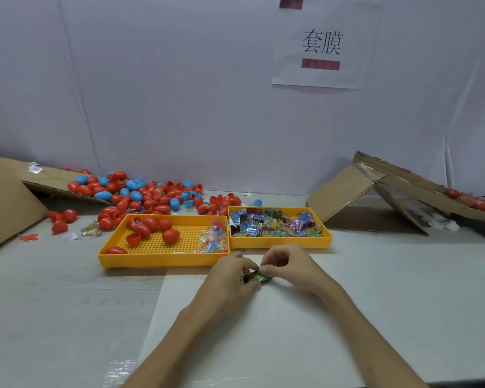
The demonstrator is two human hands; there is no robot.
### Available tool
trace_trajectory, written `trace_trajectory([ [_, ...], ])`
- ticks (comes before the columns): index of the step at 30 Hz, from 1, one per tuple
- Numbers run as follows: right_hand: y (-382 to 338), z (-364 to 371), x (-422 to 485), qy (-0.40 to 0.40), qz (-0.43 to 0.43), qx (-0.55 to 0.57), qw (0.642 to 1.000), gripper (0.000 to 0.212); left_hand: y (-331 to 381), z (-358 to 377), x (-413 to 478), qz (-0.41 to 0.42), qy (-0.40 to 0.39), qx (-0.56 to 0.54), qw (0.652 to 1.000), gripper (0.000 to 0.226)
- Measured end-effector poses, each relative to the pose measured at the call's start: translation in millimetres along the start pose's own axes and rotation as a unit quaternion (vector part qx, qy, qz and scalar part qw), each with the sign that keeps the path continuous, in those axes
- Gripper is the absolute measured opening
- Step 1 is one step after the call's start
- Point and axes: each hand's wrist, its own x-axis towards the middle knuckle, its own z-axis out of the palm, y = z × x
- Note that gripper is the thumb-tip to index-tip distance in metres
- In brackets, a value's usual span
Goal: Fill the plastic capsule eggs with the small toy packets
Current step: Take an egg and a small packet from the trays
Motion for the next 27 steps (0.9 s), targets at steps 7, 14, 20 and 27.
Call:
trace_trajectory([
  [7, 2, -2, 3, -0.002, 0.007, 0.007, 1.000, 0.010, 0, 1, 1, -0.009, 0.006, -0.013, 1.000, 0.034],
  [14, 5, -5, 4, 0.015, 0.003, 0.021, 1.000, 0.017, 0, 2, 2, -0.015, 0.007, -0.021, 1.000, 0.036],
  [20, 11, -16, 6, 0.090, 0.004, 0.057, 0.994, 0.020, -2, 2, 0, -0.013, 0.007, -0.013, 1.000, 0.038],
  [27, -2, -14, 0, 0.046, -0.057, 0.159, 0.985, 0.021, 3, -7, 1, -0.066, 0.064, -0.132, 0.987, 0.035],
])
